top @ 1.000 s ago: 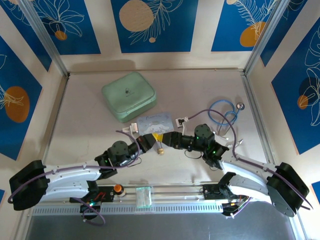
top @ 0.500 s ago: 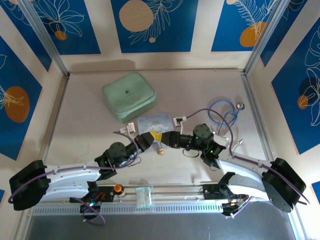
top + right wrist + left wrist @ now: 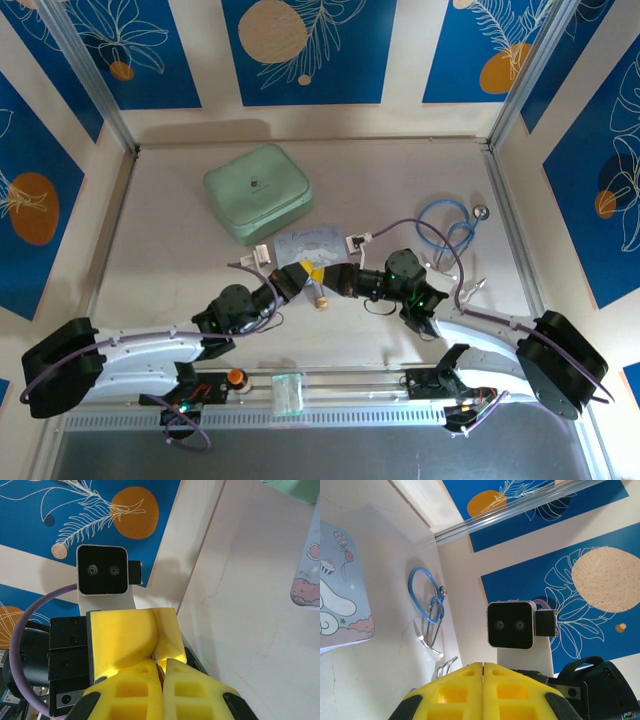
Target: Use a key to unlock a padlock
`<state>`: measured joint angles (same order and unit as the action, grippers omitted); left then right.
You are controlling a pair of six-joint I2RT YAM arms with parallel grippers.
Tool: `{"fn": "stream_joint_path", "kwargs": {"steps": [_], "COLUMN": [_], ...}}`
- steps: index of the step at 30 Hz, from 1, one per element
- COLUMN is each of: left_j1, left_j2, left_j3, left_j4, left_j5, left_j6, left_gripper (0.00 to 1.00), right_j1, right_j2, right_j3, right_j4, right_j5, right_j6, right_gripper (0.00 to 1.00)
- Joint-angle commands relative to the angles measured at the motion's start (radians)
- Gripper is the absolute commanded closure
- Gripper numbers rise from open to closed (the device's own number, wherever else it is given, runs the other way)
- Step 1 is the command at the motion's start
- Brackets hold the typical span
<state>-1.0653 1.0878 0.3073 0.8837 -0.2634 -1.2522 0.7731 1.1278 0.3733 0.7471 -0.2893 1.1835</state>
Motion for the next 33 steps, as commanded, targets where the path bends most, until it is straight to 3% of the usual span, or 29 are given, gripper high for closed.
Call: {"fn": "stream_joint_path", "kwargs": {"steps": [1, 9, 12, 15, 17, 20, 23, 29, 33], "left_j1": [-0.004, -0.003, -0.004, -0.004, -0.004, -0.003, -0.004, -0.005, -0.019], "left_j2": [0.014, 0.001, 0.0, -0.028, -0.066, -0.106, -0.074, 0.087, 0.216], "left_j3": [-0.012, -0.022, -0.02, -0.009, 0.019, 0.098, 0.18, 0.255, 0.282], "left_j4": [0.057, 0.013, 0.011, -0.073, -0.226, -0.548, -0.736, -0.848, -0.833], "left_j5": [-0.01, -0.046, -0.04, -0.047, -0.062, -0.085, -0.071, 0.009, 0.03], "left_j6": [-0.031, -0.034, -0.014, 0.013, 0.032, 0.077, 0.173, 0.285, 0.318], "left_gripper": [1.0, 1.0, 0.86, 0.53, 0.39, 0.38, 0.44, 0.51, 0.51], "right_j1": [0.003, 0.002, -0.005, -0.015, -0.026, -0.042, -0.056, -0.101, -0.104], "right_j2": [-0.026, -0.064, -0.072, -0.083, -0.092, -0.111, -0.128, -0.158, -0.168], "right_j3": [-0.022, -0.03, -0.027, -0.025, -0.024, -0.017, 0.005, 0.047, 0.062], "right_j4": [0.002, -0.054, -0.073, -0.123, -0.178, -0.284, -0.449, -0.757, -0.852], "right_j5": [-0.002, 0.009, 0.001, -0.006, -0.014, -0.014, 0.013, 0.091, 0.133], "right_j6": [-0.002, -0.009, -0.01, -0.017, -0.021, -0.033, -0.065, -0.145, -0.186], "right_gripper": [1.0, 1.0, 1.0, 1.0, 1.0, 1.0, 1.0, 1.0, 1.0]}}
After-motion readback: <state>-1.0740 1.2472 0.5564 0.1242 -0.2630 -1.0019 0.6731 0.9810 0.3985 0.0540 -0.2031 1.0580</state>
